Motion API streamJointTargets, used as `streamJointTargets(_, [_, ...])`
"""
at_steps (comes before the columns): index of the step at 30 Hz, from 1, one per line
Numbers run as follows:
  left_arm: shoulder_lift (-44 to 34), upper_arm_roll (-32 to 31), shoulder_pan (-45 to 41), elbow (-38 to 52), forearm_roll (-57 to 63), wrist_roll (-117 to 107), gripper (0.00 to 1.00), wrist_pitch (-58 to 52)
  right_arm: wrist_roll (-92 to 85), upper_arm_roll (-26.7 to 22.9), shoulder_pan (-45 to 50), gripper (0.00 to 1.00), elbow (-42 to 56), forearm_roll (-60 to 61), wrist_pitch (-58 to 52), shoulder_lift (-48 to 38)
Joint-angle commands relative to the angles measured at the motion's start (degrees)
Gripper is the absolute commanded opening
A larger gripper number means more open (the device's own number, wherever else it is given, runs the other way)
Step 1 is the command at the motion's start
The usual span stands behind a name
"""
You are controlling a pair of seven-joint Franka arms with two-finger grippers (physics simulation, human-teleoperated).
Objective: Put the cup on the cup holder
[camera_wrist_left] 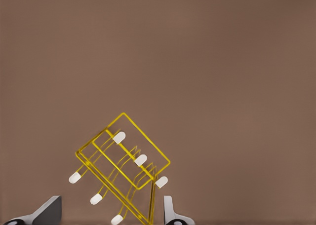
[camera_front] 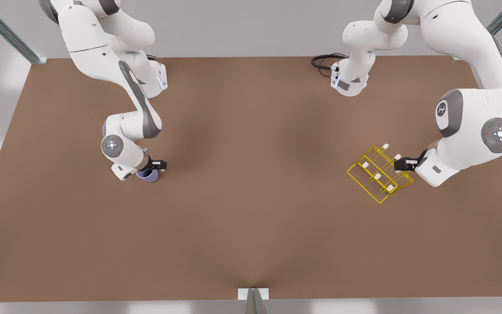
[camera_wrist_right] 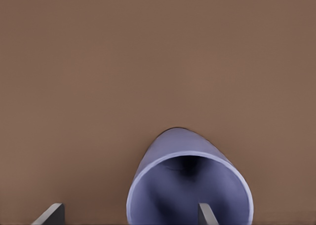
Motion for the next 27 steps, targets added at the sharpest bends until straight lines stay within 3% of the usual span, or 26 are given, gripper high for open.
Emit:
streamJointTargets(1, [-0.1, 0.0, 0.0, 0.0, 0.0, 0.0, 1.0, 0.0, 1.7, 0.0, 0.0, 1.0, -0.3, 0.1, 0.3, 0.0])
streamJointTargets(5, [-0.1, 0.0, 0.0, 0.0, 0.0, 0.0, 1.0, -0.1, 1.7, 0.0, 0.0, 0.97, -1.4, 0.1, 1.9, 0.4])
streamJointTargets(6, [-0.1, 0.0, 0.0, 0.0, 0.0, 0.0, 1.0, -0.3, 1.7, 0.0, 0.0, 0.82, -1.4, 0.1, 2.0, 0.6])
streamJointTargets(8, [-0.1, 0.0, 0.0, 0.0, 0.0, -0.1, 1.0, -0.3, 0.4, 0.0, 0.0, 0.62, -1.5, 0.1, 3.1, 2.0])
streamJointTargets(13, [0.1, 0.0, 0.1, 0.0, 0.0, 0.0, 1.0, -0.3, 0.3, 0.0, 0.1, 0.5, -1.4, 0.1, 4.4, 4.0])
streamJointTargets(17, [0.2, 0.0, 0.1, 0.0, 0.0, 0.0, 1.0, -0.3, -1.8, 0.0, 0.0, 0.21, -1.1, 0.1, 3.3, 2.8])
streamJointTargets(25, [0.1, 0.0, 0.0, 0.0, 0.0, -0.1, 1.0, -0.5, -4.9, 1.0, 0.3, 0.21, 0.5, 1.3, 2.0, -1.1])
streamJointTargets(27, [0.1, 0.0, 0.0, 0.0, 0.0, -0.1, 1.0, -0.7, -5.0, 3.6, 1.1, 0.21, 3.3, 6.6, 1.9, 0.3])
